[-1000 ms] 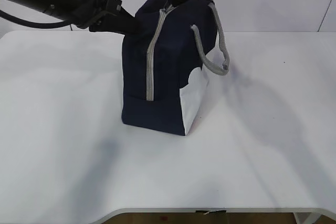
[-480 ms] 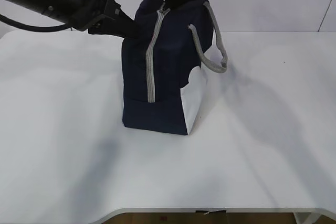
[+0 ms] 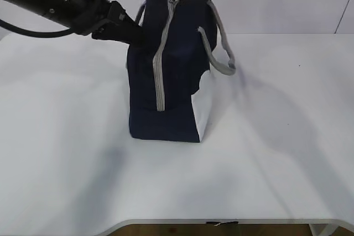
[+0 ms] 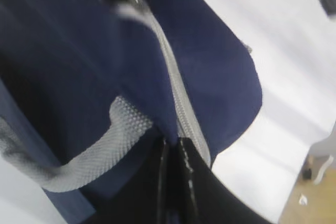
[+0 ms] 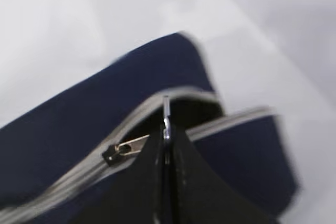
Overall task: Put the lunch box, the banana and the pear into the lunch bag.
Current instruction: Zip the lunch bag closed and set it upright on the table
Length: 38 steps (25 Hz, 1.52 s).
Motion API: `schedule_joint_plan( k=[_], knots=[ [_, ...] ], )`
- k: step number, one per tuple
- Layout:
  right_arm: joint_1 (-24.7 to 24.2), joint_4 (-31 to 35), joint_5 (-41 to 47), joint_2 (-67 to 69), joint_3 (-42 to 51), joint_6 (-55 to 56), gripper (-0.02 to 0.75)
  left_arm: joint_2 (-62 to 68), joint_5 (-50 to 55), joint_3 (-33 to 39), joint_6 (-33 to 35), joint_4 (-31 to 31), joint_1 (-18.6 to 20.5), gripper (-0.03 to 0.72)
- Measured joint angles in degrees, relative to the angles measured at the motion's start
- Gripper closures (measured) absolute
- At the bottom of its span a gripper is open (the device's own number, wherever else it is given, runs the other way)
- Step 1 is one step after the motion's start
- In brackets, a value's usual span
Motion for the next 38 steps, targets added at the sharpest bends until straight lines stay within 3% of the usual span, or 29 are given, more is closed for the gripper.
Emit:
schedule_joint_plan(
  k=[5,22,38],
  knots=[
    [-0.5,-1.6,-6.5,0.2,-0.1,0.6,0.731,0.0,3.0,0.0,0.0,0.9,0.0,0.69],
    [-0.6,-1.4,-12.0,3.8,-0.1,2.9,0.731,0.0,6.6,0.0,0.0,2.8,0.0,0.69],
    [-7.1,16.3,-12.7,8.2,-0.4,4.0,0.731,0.0,6.9,0.0,0.0,6.1,0.0,0.69]
  ],
)
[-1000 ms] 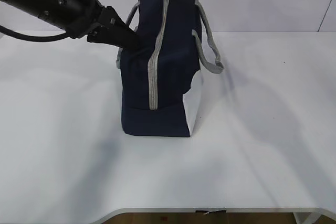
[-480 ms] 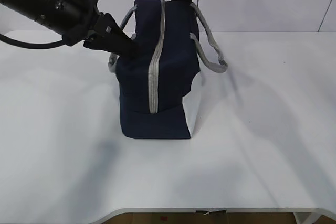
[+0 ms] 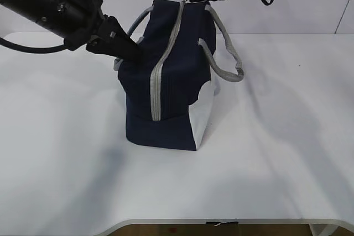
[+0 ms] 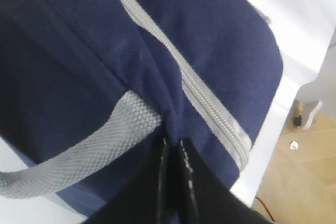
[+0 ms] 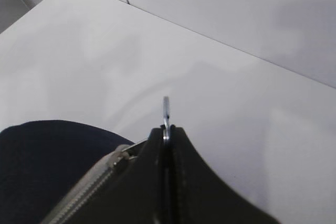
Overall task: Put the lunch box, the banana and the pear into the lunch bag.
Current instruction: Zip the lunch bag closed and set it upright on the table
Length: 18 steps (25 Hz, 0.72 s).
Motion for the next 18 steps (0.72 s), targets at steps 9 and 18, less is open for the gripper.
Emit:
schedule_joint_plan(
  k=[9,18],
  knots=[
    [-3.2,14.3,1.8,3.8,0.0,0.0,0.731,0.0,-1.2,0.0,0.0,1.9,0.0,0.69],
    [-7.6,32.6,6.6,8.7,0.0,0.1,0.731,0.0,-3.2,0.0,0.0,2.5,0.0,0.691]
  ],
)
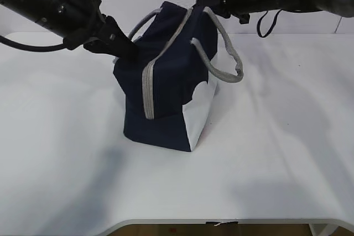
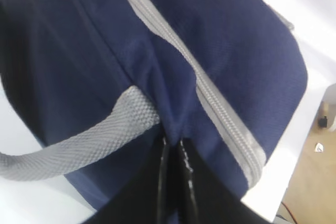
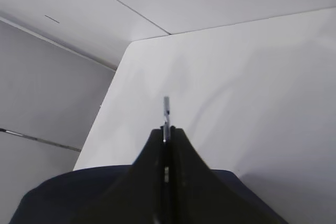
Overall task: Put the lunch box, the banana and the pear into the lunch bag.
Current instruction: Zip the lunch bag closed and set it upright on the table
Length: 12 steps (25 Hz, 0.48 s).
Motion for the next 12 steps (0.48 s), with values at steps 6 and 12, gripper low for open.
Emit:
schedule_joint_plan(
  k=[6,12],
  knots=[
    [-0.4,3.4,0.6,2.2,-0.3,0.0,0.731,0.0,-0.3,0.0,0.0,0.4,0.0,0.691],
    [-0.7,4.6,0.4,4.3,-0.3,0.1,0.731,0.0,-0.3,0.0,0.0,0.9,0.0,0.692]
  ],
)
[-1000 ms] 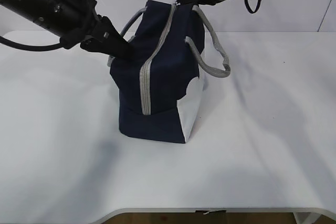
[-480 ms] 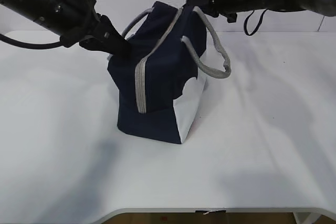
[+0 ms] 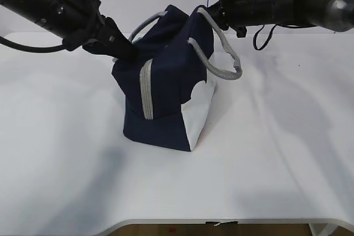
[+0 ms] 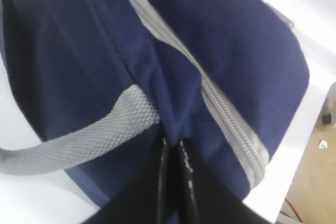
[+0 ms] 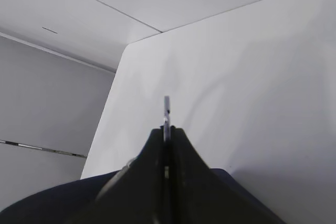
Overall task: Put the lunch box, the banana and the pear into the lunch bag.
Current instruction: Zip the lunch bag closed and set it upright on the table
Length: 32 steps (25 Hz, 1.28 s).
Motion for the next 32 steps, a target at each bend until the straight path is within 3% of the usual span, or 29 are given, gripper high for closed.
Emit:
schedule_joint_plan(
  k=[11,25,32],
  knots=[
    [0.0,0.0,0.4,1.8,-0.1,2.2,0.731,0.0,-0.1,0.0,0.0,0.3,-0.1,0.692],
    [0.0,-8.8,2.0,2.5,-0.4,5.6,0.731,0.0,-0.4,0.0,0.0,0.4,-0.1,0.692],
    [-0.1,-7.9,2.6,2.6,-0.4,5.3,0.731,0.0,-0.4,0.0,0.0,0.4,-0.1,0.692]
  ],
)
